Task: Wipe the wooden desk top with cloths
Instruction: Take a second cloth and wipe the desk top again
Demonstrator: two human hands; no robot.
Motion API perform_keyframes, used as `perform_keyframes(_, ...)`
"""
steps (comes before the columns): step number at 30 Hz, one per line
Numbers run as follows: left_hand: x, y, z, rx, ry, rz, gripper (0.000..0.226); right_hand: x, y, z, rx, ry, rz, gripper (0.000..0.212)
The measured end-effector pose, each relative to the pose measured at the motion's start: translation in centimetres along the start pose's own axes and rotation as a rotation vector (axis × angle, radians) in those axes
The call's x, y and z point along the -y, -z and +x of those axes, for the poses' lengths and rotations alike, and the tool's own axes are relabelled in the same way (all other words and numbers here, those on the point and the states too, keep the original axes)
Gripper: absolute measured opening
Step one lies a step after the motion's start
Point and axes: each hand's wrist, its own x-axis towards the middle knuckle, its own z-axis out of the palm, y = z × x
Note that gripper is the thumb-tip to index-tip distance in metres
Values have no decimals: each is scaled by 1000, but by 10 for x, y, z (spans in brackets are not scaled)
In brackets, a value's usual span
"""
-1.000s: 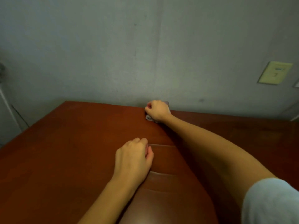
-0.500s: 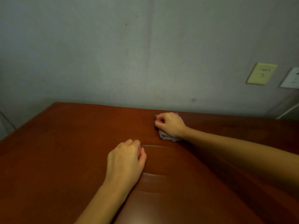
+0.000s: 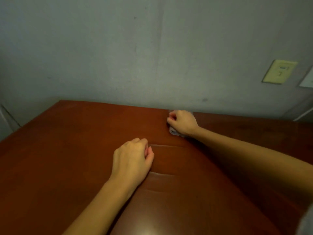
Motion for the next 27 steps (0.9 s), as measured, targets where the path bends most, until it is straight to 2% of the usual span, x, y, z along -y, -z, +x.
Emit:
perform_keyframes(4, 0, 0, -2, -24, -25, 6, 31, -12, 14, -53, 11, 87, 38, 38)
perform_keyframes(8, 1, -2, -3, -29, -33, 18, 33, -18, 15, -48, 11, 75, 39, 37)
perform_keyframes(15, 1, -3, 1, -9, -26, 38, 33, -38, 2, 38, -19, -130, -22, 27)
perform_keyframes(19, 1, -2, 0, 1, -24, 31, 32, -46, -2, 70, 51, -217, 20, 26)
perform_keyframes(24, 0, 2, -1, 4, -15, 20, 29, -36, 5, 39, -25, -136, -41, 26)
perform_keyframes(27, 0, 1, -1, 10, -16, 23, 28, -33, 13, -6, -11, -68, -26, 29)
